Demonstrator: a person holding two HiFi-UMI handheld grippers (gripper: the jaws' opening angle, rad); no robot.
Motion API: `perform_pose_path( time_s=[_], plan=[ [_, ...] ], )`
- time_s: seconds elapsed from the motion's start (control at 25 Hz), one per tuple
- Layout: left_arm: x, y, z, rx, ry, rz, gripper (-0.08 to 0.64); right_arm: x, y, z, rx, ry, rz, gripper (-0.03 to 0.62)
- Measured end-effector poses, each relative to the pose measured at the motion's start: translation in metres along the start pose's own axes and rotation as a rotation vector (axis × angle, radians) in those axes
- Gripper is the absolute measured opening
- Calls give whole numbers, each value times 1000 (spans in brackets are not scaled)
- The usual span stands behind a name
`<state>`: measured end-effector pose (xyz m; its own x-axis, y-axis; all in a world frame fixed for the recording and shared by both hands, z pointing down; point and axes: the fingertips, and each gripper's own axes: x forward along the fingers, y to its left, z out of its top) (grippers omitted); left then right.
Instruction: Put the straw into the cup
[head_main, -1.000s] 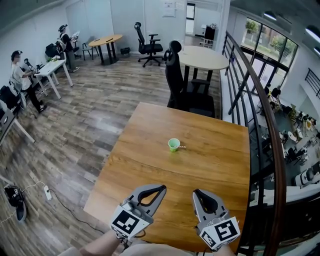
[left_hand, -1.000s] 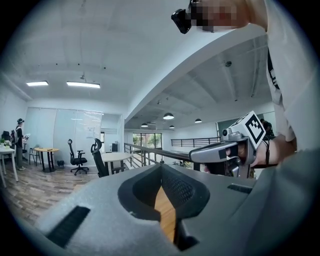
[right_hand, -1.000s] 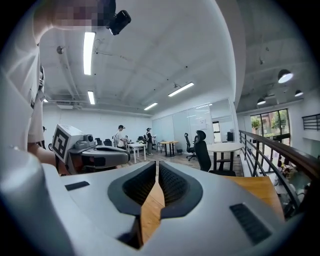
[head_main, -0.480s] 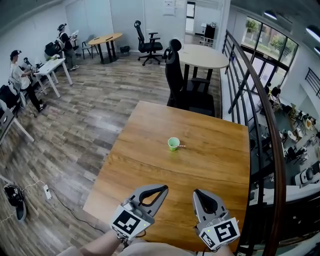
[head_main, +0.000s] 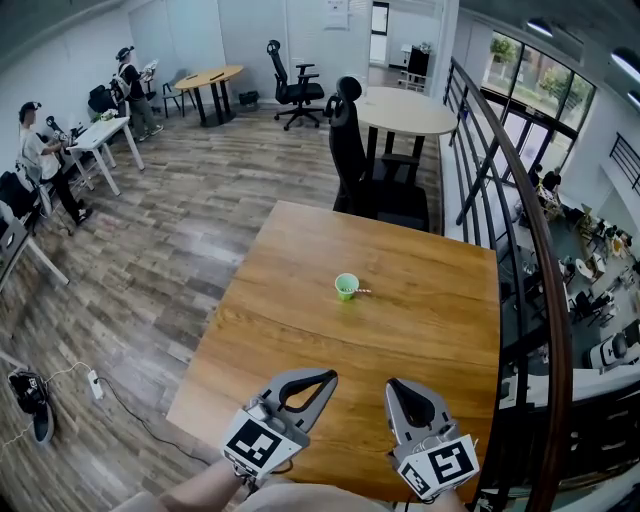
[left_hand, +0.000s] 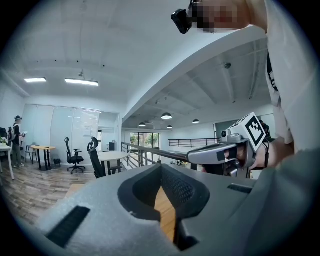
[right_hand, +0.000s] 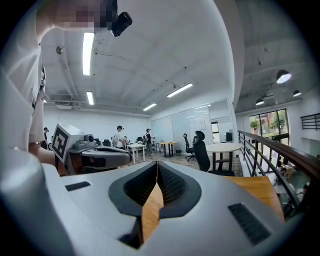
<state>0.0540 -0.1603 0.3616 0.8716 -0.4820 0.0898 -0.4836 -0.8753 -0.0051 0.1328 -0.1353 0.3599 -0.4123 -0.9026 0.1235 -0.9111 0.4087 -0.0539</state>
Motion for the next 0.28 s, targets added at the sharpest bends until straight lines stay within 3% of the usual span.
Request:
perform_pose_path(
  time_s=[0.28],
  plan=[
    [0,1,-2,-12,12,1,14,0,-1,-5,3,11,-5,21]
  ],
)
